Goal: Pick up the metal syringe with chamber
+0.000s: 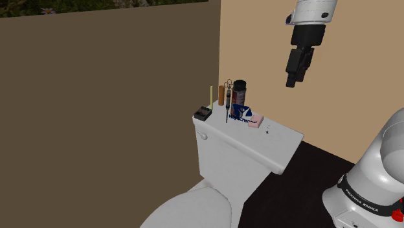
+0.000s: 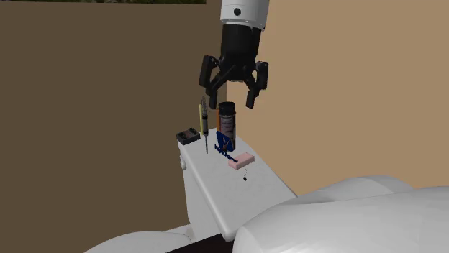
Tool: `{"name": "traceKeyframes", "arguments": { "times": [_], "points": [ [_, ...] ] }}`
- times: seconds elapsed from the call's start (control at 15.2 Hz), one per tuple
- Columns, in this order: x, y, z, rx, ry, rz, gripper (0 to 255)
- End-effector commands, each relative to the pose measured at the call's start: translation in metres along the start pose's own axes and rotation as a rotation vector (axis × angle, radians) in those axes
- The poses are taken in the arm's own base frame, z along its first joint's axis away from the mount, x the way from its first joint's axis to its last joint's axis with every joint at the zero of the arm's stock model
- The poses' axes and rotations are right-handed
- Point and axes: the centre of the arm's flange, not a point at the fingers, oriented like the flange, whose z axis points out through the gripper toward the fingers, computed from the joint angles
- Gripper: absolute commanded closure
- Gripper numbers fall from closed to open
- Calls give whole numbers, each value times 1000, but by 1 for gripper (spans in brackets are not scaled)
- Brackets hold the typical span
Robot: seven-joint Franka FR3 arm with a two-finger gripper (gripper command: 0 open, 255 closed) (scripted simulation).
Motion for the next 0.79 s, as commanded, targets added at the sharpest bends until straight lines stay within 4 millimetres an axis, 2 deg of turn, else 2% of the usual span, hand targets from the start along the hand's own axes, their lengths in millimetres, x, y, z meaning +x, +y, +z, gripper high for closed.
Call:
{"name": "traceKeyframes", "arguments": {
  "times": [0.0, 0.73],
  "points": [
    [0, 0, 0, 0, 0, 0, 0],
    [153, 0, 14, -112, -58, 19, 0]
  ]
}}
